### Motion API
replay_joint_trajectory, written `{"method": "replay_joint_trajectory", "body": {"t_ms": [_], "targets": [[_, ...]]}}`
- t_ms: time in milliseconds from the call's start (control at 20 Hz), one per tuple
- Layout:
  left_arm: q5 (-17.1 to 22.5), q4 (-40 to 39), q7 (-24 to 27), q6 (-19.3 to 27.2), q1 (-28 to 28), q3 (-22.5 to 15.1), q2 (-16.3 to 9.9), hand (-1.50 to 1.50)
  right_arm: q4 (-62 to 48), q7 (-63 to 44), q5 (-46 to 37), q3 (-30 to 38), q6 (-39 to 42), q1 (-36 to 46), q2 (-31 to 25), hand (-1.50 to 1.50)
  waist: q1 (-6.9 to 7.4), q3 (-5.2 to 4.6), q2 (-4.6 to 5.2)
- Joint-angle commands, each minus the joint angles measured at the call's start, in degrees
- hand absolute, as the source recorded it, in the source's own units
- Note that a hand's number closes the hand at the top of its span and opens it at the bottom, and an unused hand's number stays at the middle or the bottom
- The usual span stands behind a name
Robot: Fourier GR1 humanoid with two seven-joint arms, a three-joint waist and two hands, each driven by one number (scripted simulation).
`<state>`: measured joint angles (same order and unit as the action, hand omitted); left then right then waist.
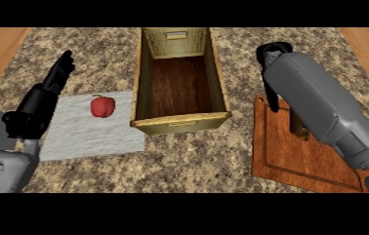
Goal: Pick the sweet potato from the cutting board and place it in the basket
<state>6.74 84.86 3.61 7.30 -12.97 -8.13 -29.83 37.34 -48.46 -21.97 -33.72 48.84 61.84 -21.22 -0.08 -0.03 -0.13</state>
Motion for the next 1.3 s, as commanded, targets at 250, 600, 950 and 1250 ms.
{"method": "replay_joint_trajectory", "body": {"t_ms": [250,600,950,1250], "targets": [[-2.55,2.81,-3.49,-0.47,-0.65,1.17,1.61,0.00,5.81,-4.18,-5.21,0.46,0.38,-8.68,-0.89,-1.50,-0.40,0.02,-0.08],[-2.90,3.53,-1.20,-3.86,3.93,3.48,2.47,0.00,12.07,-1.87,-9.08,3.72,1.35,-14.34,-4.42,-1.50,0.02,0.02,-0.01],[-5.37,7.23,-4.94,-4.09,2.79,4.29,4.39,0.00,7.97,4.88,-17.11,3.80,-3.21,-16.61,-2.95,-1.50,0.72,0.05,0.22],[-7.06,3.79,-3.26,-5.59,1.69,5.79,6.42,0.00,16.33,2.08,-19.25,7.60,-5.28,-24.01,-1.76,-1.50,0.15,0.03,0.11]]}}
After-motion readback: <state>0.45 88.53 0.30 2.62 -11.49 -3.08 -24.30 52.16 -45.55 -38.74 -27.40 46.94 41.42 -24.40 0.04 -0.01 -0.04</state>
